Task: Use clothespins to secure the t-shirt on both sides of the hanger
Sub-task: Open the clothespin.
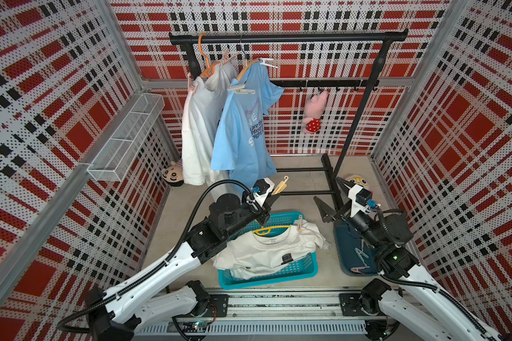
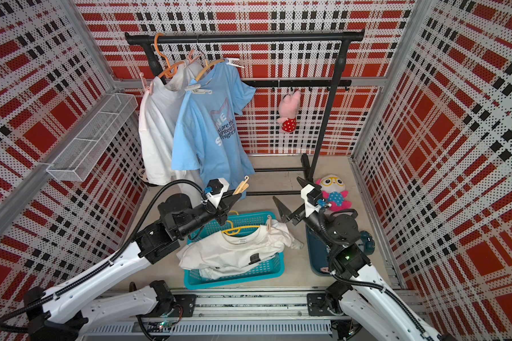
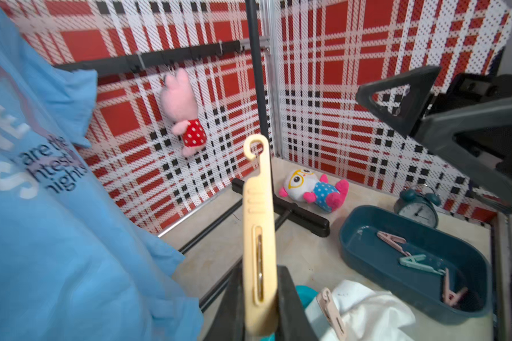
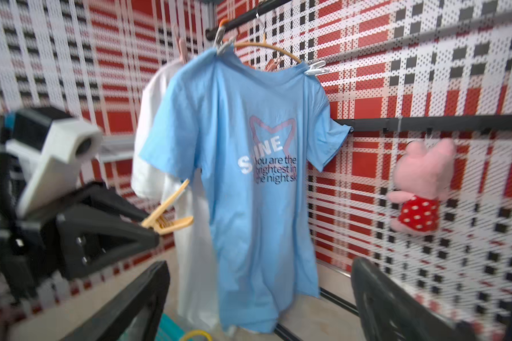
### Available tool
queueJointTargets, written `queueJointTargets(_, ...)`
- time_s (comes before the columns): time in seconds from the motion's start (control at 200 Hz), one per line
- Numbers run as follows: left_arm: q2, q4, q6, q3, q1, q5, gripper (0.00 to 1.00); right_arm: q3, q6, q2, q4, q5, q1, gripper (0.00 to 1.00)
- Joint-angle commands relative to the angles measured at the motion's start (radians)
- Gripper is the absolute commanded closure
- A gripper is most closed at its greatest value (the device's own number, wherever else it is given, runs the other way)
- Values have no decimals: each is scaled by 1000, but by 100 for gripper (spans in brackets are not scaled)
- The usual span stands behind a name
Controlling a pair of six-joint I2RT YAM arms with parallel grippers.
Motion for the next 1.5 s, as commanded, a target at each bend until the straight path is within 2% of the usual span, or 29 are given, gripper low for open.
queueJointTargets(0.0,-10,149,134,-21,-13,-110,100,59,566,101,177,-56,9,9)
queueJointTargets(0.06,-6,155,178,-24,-18,-131,100,135,661,154,87,-78,9,12)
queueJointTargets(0.16,4,178,220,-30,-26,-161,100,245,684,235,-32,-120,52,11)
queueJointTargets(0.241,13,193,236,-31,-32,-161,100,269,673,264,-28,-104,107,10)
queueJointTargets(0.361,30,198,264,-30,-59,-163,100,274,737,290,7,-93,132,11)
queueJointTargets(0.516,48,199,247,-17,-82,-154,100,298,707,315,-27,-69,177,11)
queueJointTargets(0.611,50,196,243,-11,-94,-143,100,308,696,321,-63,-50,178,11)
queueJointTargets(0.787,58,195,217,-1,-109,-148,100,299,727,347,11,-78,181,15)
queueJointTargets(0.857,64,182,214,6,-111,-139,100,309,727,361,16,-93,186,19)
queueJointTargets(1.057,72,172,217,6,-119,-147,100,311,725,364,7,-77,200,21)
queueJointTargets(1.188,77,166,217,9,-123,-137,100,315,728,371,10,-73,203,27)
queueJointTargets(1.493,81,149,221,10,-129,-133,100,315,725,382,26,-74,206,52)
